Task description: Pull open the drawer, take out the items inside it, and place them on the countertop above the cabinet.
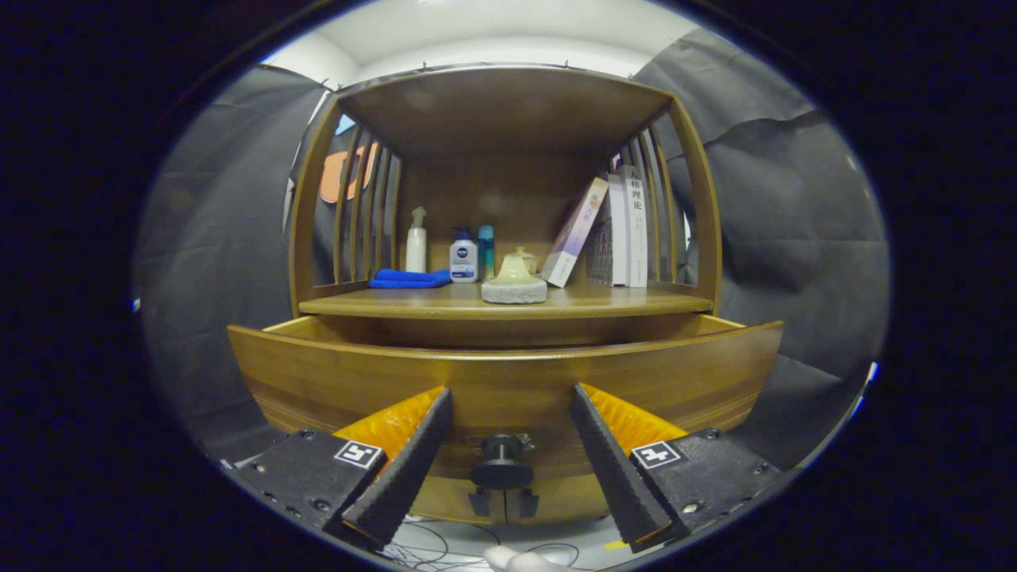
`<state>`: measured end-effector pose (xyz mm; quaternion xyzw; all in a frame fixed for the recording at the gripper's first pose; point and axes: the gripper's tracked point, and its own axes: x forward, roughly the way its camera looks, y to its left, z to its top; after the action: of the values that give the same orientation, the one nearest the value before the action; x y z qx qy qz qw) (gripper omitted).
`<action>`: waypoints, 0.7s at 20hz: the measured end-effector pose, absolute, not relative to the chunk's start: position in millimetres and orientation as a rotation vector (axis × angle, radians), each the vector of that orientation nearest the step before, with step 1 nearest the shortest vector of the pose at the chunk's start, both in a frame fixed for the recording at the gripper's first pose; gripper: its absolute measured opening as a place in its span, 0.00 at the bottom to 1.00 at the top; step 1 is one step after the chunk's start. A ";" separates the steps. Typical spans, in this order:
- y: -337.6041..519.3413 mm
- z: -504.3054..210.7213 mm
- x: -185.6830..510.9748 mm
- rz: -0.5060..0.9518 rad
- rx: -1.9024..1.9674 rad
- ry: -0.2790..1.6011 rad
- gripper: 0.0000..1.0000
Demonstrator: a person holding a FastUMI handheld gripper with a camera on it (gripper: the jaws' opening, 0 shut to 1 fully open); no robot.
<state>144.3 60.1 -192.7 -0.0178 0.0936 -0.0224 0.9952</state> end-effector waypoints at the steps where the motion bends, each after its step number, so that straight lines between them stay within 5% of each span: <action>1: 58.9 -192.6 150.6 -0.044 -0.039 0.184 0.99; 14: 58.3 -196.2 208.7 -0.047 -0.039 0.168 1.00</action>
<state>208.7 58.3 -196.2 -0.0194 0.0836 -0.0234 0.9960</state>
